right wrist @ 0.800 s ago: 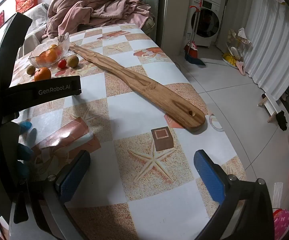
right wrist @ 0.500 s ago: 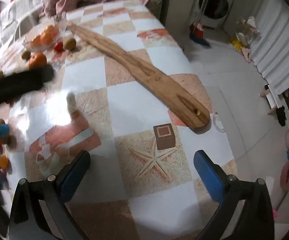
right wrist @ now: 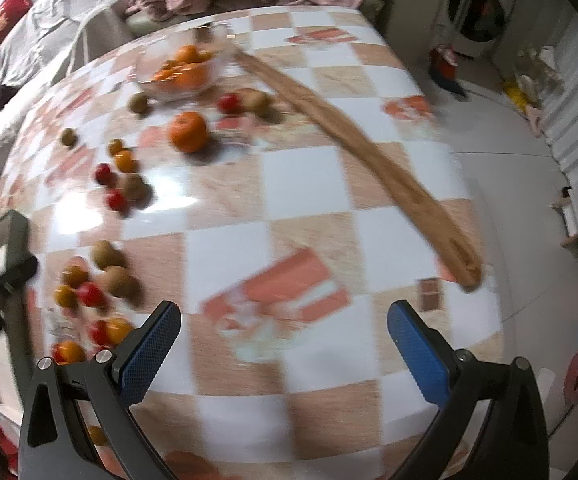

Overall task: Organize fruits
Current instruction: 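Move both tools over the scattered fruits on the table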

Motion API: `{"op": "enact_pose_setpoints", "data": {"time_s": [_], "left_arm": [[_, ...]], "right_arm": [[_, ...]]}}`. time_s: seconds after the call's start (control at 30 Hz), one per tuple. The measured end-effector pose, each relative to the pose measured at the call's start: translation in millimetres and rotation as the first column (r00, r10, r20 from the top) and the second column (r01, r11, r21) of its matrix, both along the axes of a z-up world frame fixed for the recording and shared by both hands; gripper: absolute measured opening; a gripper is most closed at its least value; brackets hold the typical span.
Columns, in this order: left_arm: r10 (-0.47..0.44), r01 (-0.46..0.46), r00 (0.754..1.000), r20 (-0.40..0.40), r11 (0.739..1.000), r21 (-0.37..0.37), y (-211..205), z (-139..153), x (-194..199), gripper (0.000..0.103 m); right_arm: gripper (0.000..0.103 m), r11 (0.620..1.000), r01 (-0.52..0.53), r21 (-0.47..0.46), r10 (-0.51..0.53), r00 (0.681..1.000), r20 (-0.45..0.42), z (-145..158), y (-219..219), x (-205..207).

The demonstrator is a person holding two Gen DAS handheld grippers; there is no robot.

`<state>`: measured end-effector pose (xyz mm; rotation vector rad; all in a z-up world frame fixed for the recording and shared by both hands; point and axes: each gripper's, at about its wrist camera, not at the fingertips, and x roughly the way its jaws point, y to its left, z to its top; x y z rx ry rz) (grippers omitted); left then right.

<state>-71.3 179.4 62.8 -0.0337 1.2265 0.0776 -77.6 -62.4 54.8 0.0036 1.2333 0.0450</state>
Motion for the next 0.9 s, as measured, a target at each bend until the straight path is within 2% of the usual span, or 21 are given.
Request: {"op": "enact_pose_setpoints", "data": {"time_s": [0.27,0.9], "left_arm": [[0.03,-0.03,0.999,-0.036,0.999,-0.009,11.0,-6.3,1.6,0.103],[0.022,-0.023,0.999,-0.044,1.0,-0.006,9.3,-7.5,8.6,0.103]], "right_arm": [[0.103,0.998,-0.051,0.032,0.052,0.998,-0.031,7.6,38.1,12.0],[0.103,0.993,-0.113,-0.017,0.112,0.991,-0.073,0.7,55.0,20.8]]}}
